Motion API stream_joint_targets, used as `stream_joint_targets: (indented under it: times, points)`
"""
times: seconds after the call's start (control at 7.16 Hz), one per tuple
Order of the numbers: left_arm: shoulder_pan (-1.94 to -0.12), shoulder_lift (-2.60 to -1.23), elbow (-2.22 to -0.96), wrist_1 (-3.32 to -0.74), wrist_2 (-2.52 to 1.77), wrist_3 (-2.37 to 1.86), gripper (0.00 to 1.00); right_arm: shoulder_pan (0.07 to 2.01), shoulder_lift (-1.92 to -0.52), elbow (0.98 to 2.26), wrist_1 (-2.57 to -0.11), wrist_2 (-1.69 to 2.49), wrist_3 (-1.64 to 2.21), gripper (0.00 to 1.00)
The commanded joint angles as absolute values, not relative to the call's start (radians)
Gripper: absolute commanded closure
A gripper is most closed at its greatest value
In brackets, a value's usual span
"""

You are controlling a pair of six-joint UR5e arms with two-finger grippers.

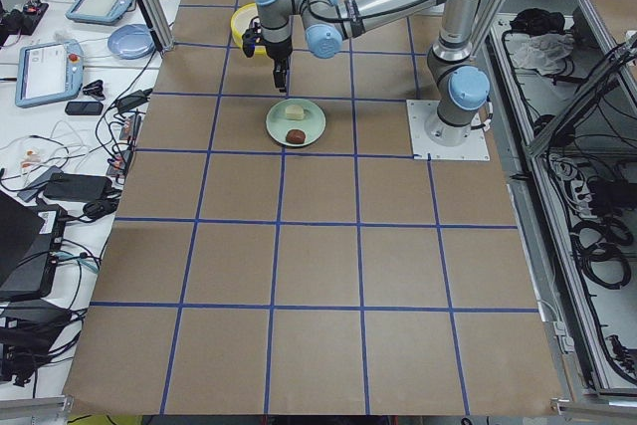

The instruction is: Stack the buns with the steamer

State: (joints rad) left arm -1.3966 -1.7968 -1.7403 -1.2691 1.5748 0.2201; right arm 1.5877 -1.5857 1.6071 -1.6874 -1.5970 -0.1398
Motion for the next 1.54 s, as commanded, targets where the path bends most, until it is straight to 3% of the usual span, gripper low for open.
stream_joint_targets:
  times: [0.0, 0.42, 0.7, 0.84, 0.98, 1.4]
  points:
    - [-1.396, -1.897, -1.743, -1.259, 1.575, 0.251, 0.06, 1.483, -1.518, 1.598, -1.764, -1.594, -0.214, 0.0]
    - [-1.396, -1.959, -1.778, -1.227, 1.571, 0.253, 0.06, 1.278, -1.393, 1.592, -1.903, -1.595, -0.412, 0.0]
    - [-1.396, -1.996, -1.79, -1.212, 1.572, 0.256, 0.12, 1.16, -1.265, 1.512, -1.979, -1.594, -0.439, 0.0]
    - [-1.396, -2.003, -1.787, -1.213, 1.571, 0.258, 0.51, 1.12, -1.194, 1.47, -1.985, -1.589, -0.507, 0.0]
    - [-1.396, -2.011, -1.783, -1.215, 1.581, 0.259, 0.99, 1.073, -1.142, 1.453, -2.049, -1.542, -0.552, 0.0]
    - [-1.388, -1.982, -1.735, -1.183, 1.575, 0.22, 1.0, 0.941, -1.031, 1.453, -2.115, -1.48, -0.65, 0.0]
